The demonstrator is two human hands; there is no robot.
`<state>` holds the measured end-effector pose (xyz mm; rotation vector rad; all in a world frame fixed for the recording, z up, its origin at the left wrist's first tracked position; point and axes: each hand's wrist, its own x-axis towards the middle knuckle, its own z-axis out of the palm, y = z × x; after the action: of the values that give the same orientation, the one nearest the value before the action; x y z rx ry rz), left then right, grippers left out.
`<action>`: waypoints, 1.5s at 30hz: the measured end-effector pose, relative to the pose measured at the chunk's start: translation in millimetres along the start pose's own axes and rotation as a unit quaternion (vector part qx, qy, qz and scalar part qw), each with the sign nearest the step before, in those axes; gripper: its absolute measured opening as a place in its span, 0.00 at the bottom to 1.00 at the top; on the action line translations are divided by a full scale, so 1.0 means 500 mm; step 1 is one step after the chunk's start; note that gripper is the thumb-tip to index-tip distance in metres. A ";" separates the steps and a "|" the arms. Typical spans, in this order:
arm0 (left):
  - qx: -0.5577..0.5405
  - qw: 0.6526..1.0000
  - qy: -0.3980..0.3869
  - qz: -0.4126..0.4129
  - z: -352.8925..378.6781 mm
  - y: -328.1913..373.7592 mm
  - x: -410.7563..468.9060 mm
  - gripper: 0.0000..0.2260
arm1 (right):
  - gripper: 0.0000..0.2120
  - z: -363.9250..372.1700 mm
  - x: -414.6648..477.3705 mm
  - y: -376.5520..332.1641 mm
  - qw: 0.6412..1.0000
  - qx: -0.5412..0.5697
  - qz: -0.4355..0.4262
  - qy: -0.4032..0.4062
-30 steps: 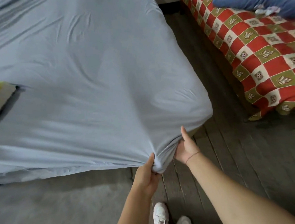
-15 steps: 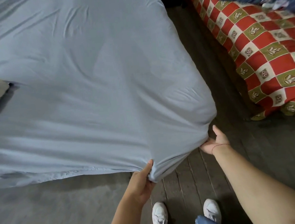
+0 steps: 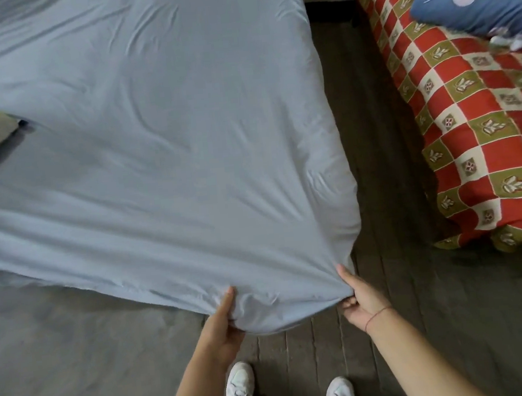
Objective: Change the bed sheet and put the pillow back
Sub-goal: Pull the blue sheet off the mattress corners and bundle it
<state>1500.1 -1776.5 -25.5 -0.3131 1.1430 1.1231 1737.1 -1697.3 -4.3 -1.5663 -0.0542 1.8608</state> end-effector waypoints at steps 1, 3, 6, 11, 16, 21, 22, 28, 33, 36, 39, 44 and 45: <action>0.006 1.000 -0.009 0.005 0.030 -0.020 -0.001 0.16 | 0.06 -0.011 -0.003 0.002 1.000 -0.014 -0.008 -0.002; 0.028 0.999 -0.037 0.016 0.097 -0.061 -0.006 0.18 | 0.07 -0.032 -0.007 0.010 0.998 -0.052 -0.035 -0.016; 0.065 0.993 -0.093 0.016 0.194 -0.119 -0.012 0.21 | 0.10 -0.044 -0.018 0.014 0.986 -0.147 -0.078 -0.030; 0.057 0.997 0.020 0.038 0.273 -0.177 0.013 0.18 | 0.11 -0.035 -0.025 -0.003 0.974 -0.193 -0.093 -0.075; 0.060 0.997 0.035 0.035 0.265 -0.172 0.023 0.16 | 0.30 -0.021 -0.008 -0.039 0.994 -0.085 0.022 -0.069; 0.078 0.997 0.000 0.018 0.254 -0.176 0.020 0.16 | 0.35 0.014 0.032 -0.074 0.986 0.042 0.110 -0.120; 0.080 0.997 -0.013 0.015 0.252 -0.177 0.021 0.16 | 0.34 0.024 0.046 -0.080 0.990 0.040 0.098 -0.097; 0.082 0.996 -0.020 0.002 0.231 -0.172 0.022 0.17 | 0.30 0.015 0.127 -0.130 0.992 0.057 0.100 -0.047; -0.001 0.998 0.034 0.046 0.247 -0.215 0.038 0.14 | 0.30 -0.052 0.136 -0.168 0.982 -0.114 0.124 -0.091; -0.074 0.991 0.063 0.096 0.291 -0.265 0.060 0.15 | 0.28 -0.115 0.131 -0.187 0.970 -0.193 0.110 -0.095; -0.071 0.990 0.069 0.104 0.360 -0.313 0.084 0.26 | 0.28 -0.153 0.117 -0.194 0.972 -0.171 0.090 -0.132; -0.105 0.987 0.084 0.087 0.471 -0.377 0.106 0.22 | 0.25 -0.172 0.093 -0.200 0.968 -0.193 0.034 -0.160; -0.113 0.985 0.094 0.094 0.482 -0.382 0.109 0.18 | 0.25 -0.175 0.086 -0.208 0.966 -0.189 0.042 -0.170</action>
<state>1792.0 -1665.0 -25.8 -0.5042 1.2313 1.4176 1861.9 -1630.2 -17.8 -1.4860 -0.5341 2.2699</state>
